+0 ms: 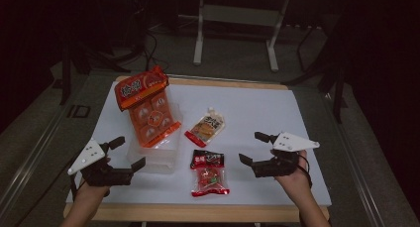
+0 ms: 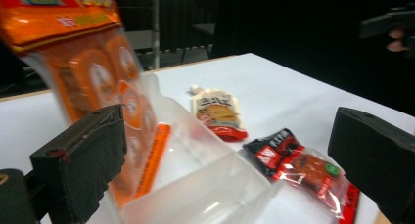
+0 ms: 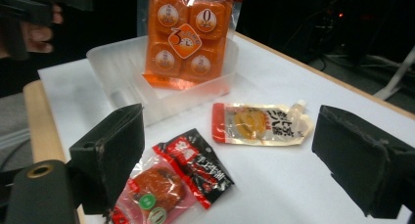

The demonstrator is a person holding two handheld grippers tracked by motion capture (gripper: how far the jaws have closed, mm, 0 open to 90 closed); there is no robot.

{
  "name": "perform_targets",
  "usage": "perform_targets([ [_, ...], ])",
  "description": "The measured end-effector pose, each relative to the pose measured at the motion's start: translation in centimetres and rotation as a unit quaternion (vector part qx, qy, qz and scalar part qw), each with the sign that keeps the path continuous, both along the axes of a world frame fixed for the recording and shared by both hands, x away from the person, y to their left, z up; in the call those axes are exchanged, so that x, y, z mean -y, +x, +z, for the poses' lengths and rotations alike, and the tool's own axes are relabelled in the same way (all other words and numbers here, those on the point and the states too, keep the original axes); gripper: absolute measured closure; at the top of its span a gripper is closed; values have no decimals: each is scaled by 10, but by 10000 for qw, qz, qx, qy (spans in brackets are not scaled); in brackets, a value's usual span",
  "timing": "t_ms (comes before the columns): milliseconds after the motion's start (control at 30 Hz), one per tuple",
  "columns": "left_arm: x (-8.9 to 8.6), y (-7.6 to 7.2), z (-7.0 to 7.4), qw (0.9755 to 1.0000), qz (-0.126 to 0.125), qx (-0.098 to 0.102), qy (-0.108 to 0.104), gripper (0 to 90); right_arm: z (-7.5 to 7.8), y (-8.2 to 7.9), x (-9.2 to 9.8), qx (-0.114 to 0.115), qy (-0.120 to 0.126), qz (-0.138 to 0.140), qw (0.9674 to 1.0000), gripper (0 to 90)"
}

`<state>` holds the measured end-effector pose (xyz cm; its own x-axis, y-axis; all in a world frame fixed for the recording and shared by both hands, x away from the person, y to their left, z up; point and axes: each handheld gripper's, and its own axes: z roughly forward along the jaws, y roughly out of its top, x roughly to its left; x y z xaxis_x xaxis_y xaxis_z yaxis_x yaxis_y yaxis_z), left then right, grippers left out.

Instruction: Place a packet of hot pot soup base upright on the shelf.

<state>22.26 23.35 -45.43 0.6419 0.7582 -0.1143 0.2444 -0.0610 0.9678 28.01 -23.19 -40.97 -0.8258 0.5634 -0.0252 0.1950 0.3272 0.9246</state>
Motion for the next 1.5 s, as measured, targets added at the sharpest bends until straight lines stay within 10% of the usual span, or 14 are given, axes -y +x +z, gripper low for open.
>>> perform_targets([
  [233, 14, -13, -9, 9990, -284, 67, 352, 16, -6, 7, -11, -131, 45, 179, 9997, 110],
  [1500, 30, -25, -45, 9965, -648, -10, 526, 29, -101, 68, -62, -1232, -870, 524, 9872, 291],
])
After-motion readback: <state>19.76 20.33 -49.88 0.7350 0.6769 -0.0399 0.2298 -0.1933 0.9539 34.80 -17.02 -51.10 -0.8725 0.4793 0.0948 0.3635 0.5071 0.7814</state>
